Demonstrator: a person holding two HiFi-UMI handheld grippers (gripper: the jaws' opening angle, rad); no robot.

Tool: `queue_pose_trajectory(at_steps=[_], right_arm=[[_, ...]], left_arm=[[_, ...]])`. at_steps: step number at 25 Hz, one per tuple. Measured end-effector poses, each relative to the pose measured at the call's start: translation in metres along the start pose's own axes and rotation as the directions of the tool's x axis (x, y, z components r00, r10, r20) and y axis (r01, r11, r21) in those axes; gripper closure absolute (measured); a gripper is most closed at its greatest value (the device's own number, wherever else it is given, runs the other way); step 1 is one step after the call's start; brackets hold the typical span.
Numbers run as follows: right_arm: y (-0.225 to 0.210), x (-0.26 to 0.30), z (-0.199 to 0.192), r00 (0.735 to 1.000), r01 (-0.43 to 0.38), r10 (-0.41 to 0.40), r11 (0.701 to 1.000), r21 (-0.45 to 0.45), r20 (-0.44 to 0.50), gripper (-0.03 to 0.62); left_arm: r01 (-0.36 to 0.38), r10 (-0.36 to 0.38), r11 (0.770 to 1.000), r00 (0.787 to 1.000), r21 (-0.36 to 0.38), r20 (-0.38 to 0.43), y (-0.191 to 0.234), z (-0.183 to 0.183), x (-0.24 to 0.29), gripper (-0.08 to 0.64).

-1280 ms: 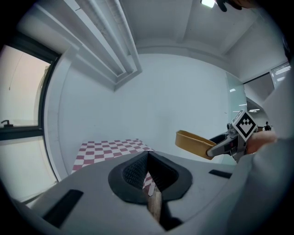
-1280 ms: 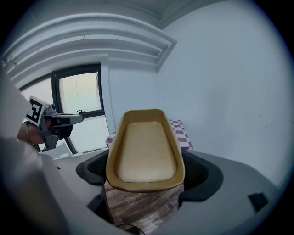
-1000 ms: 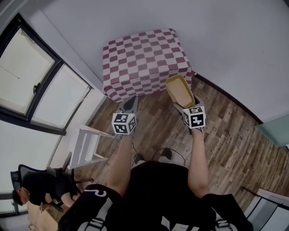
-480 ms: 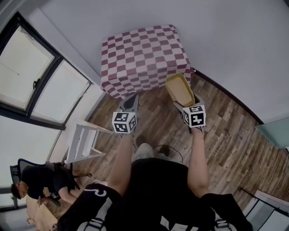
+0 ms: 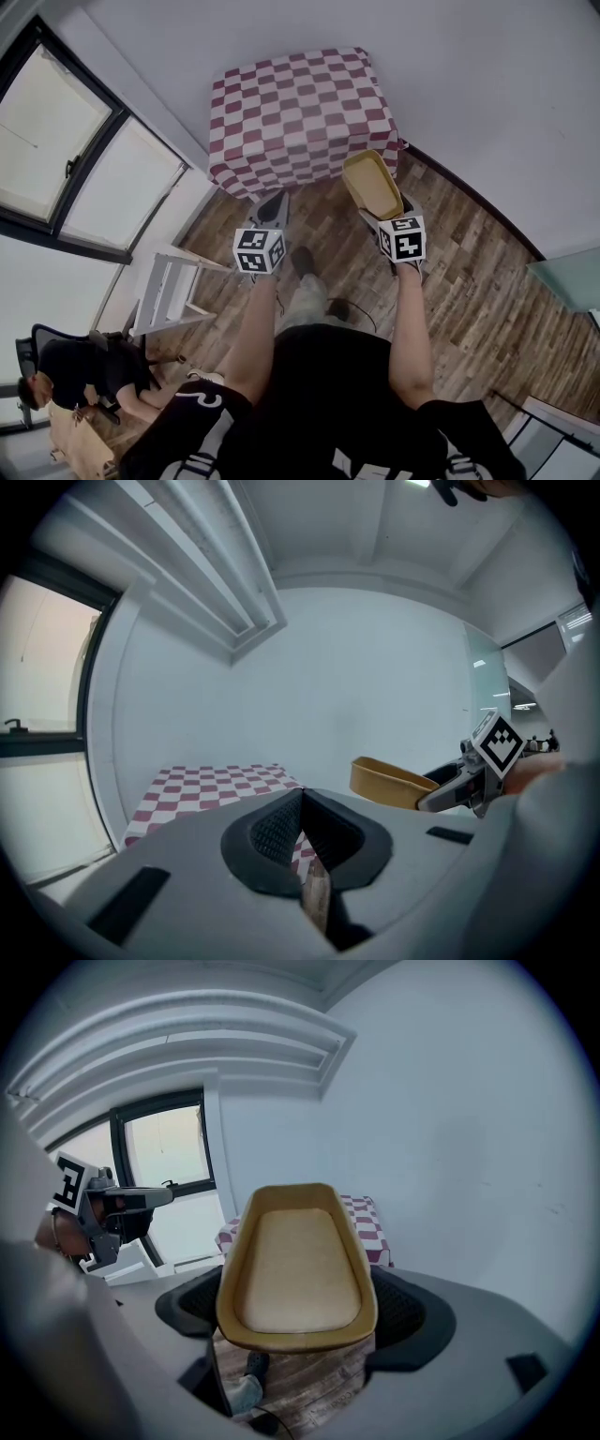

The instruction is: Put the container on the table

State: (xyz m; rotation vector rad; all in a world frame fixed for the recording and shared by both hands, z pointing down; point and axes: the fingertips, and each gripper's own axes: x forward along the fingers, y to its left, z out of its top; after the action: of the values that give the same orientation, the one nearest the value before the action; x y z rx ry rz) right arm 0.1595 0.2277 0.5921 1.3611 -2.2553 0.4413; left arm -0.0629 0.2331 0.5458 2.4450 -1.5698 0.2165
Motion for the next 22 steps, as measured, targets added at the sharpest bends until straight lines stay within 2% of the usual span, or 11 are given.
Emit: queue_pose_trajectory(at_steps=[10, 22], right_arm=[[-0.002, 0.012, -0.002, 1.0, -0.007, 0.006, 1.0, -0.026, -0.023, 0.114], [-0.011, 0.027, 0.008, 1.0, 0.0, -0.001, 0.999, -0.034, -0.026, 0.113]], left_arm=[[-0.01, 0.01, 0.999, 1.0, -0.031, -0.004, 0.011, -0.011, 0.006, 0.535], [0.004, -0.004, 1.0, 1.0, -0.016, -0.002, 0.018, -0.003, 0.027, 0.535]])
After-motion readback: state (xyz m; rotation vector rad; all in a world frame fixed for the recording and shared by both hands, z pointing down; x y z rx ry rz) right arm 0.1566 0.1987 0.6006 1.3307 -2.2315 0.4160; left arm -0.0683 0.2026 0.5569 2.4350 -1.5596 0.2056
